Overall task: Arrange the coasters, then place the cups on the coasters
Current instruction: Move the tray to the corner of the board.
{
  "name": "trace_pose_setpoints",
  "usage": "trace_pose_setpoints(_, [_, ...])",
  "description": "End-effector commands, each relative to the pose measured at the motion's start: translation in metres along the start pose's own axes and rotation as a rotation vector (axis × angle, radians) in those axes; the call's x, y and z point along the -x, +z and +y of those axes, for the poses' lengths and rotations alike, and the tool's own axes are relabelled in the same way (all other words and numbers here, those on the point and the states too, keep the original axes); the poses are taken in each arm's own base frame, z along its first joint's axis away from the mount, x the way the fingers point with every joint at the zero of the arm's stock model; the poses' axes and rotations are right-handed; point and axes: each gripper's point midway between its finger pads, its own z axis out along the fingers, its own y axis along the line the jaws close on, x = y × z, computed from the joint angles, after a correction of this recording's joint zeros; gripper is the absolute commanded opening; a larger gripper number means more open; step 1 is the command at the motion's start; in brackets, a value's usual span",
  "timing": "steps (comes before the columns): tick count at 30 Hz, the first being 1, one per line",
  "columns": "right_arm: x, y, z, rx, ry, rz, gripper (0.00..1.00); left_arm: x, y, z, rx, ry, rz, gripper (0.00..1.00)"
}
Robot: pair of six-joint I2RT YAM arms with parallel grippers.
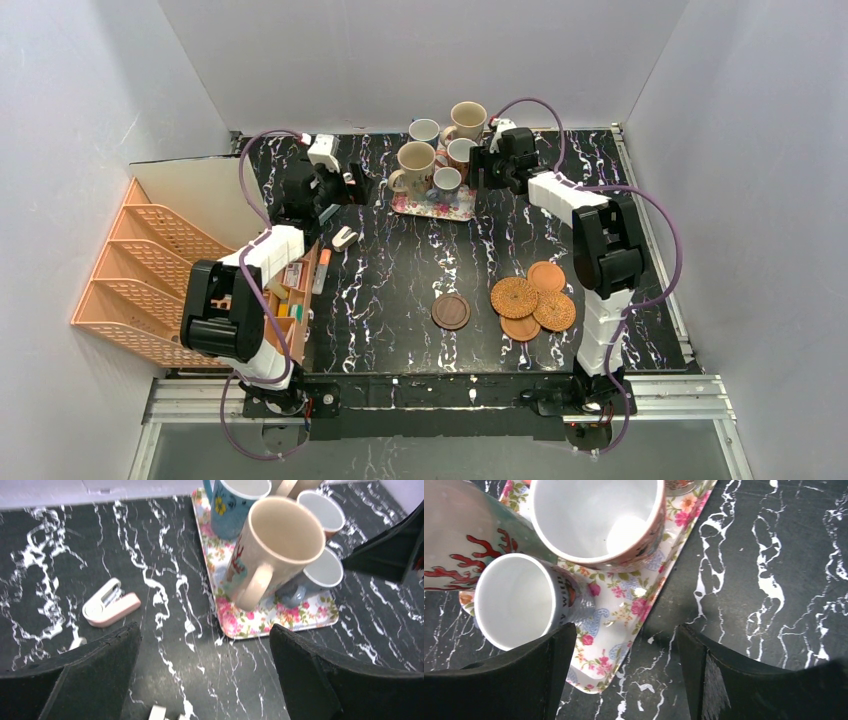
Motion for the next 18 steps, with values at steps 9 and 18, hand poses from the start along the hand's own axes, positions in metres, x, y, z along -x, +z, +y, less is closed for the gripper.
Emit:
trace_pose_setpoints(9, [-0.012, 0.006, 0.007, -0.025, 0.047, -0.021, 0.77, 0.009, -0.014, -0.001, 0.035, -0.112, -0.095, 0.98])
trace_pose_setpoints(18, [-0.034, 0.018, -0.007, -0.067, 0.028, 0.019, 0.74, 0.007, -0.013, 0.000, 0.043, -0.128, -0.097, 0.98])
